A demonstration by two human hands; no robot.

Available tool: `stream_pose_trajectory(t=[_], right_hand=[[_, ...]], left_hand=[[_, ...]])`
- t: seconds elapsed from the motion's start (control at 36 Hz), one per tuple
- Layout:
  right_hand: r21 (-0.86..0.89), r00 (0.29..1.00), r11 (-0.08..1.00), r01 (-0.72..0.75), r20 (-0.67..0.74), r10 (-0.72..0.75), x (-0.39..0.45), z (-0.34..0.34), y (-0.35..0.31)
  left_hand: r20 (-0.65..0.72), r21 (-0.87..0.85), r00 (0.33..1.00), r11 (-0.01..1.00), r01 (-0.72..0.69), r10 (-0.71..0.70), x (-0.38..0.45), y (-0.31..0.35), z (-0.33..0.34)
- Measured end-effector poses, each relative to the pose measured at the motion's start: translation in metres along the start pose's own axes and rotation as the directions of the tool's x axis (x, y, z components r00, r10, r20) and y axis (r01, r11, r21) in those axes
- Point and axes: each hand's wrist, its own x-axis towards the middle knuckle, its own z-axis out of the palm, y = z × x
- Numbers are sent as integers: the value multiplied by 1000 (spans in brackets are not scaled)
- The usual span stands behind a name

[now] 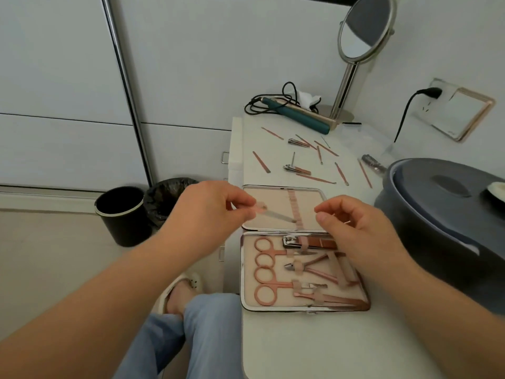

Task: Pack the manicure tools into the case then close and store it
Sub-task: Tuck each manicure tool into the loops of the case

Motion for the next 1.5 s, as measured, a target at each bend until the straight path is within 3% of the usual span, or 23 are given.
stream_pose_trajectory(t=[0.11,0.25,0.5,1.0,1.11,1.19,1.31,1.42,1.5], right_hand=[[80,998,997,-23,-49,27,3,-1,9],[160,998,986,-47,-38,53,6,2,16],[148,1000,989,-19,-9,21,7,0,24],[83,1000,997,-10,17,9,6,2,26],[55,1000,998,-15,25,14,5,2,26],[65,1000,998,-5,20,4,5,2,26],[59,1000,998,-2,16,1,5,2,26],[53,1000,999,-2,12,2,5,2,28],[57,1000,998,5,7,-5,6,3,29]], left_hand=[[104,111,994,994,15,-27,12,-5,4],[125,163,992,987,1,-22,14,-10,12],[235,101,971,995,26,-50,16,-7,7],[308,34,945,994,104,-109,26,-7,14],[355,38,931,997,72,-81,26,-8,13],[404,73,915,996,-44,11,23,-10,13],[350,91,934,989,-113,75,19,-15,18],[201,16,978,998,-62,58,20,-18,17],[221,59,975,998,1,-14,24,-20,14]])
